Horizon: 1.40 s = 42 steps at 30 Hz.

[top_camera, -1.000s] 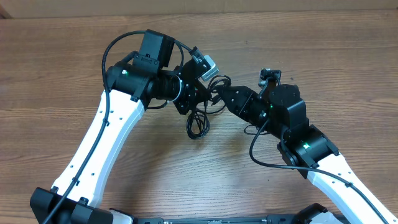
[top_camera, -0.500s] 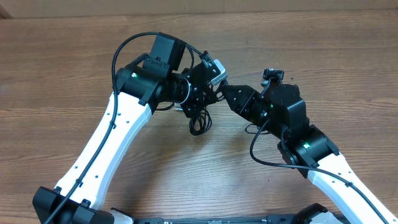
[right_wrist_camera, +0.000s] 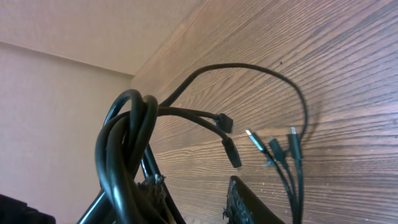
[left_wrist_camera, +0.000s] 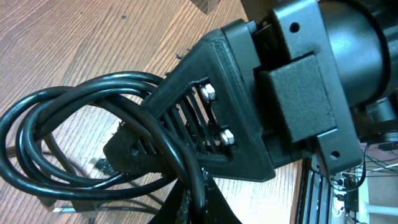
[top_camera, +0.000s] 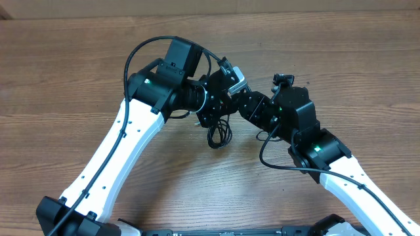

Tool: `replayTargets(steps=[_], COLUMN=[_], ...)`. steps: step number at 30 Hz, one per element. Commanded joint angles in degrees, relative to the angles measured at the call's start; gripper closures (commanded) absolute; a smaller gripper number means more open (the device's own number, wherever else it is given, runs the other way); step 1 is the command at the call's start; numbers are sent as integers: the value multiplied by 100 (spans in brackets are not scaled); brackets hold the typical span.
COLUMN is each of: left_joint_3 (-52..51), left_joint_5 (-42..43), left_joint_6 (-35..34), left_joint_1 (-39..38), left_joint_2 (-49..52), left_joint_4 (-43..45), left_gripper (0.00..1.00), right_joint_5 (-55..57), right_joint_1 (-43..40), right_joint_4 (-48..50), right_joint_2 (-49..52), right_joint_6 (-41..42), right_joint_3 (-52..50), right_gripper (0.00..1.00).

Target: Untangle cables

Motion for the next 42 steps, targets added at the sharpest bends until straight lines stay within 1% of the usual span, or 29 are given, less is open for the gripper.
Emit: replayTargets(steps=[1,5,8,10,14,19,22,23,27,29,31,35,42], left_joint_3=[90,90,90,90,90,90,90,90,90,90,90,90,90], left_joint_5=[507,485,258,155,44,-461,-837,-999,-1989,-2236,-2524,-2531,-2529], left_joint_6=[131,131,131,131,129,127,-131,-282,-1279,-1576,-2017,-2269,-2271], left_joint_1=[-208,-208,-208,-208,-208,-208,-201,-197,-74,0,133,337,354], left_joint_2=[-35,-35,-35,-35,-35,-35,-35,-35,-35,-35,-35,-35,-35], left_joint_4=[2,-13,-114,-188,-151,-138,-68,-33,57,50,46,20,-98], left_gripper=[96,96,96,96,96,96,96,96,96,96,96,96,96], right_joint_5=[186,188,186,186,181,164,57,0,-203,-205,-210,-205,-201], right_joint_1=[-17,-17,-17,-17,-17,-17,-17,-17,-17,-17,-17,-17,-17], right_joint_4=[98,363,553,570,525,85,-42,-37,33,33,33,61,560], right_joint_2=[35,35,35,35,35,35,35,33,28,28,17,-57,-293], right_joint_6=[22,-79,-348,-345,-345,-348,-348,-348,-345,-345,-345,-348,-498], right_joint_3=[103,103,103,103,103,103,103,103,103,103,103,103,103], right_gripper=[68,68,68,73,96,96,96,96,96,96,96,96,96])
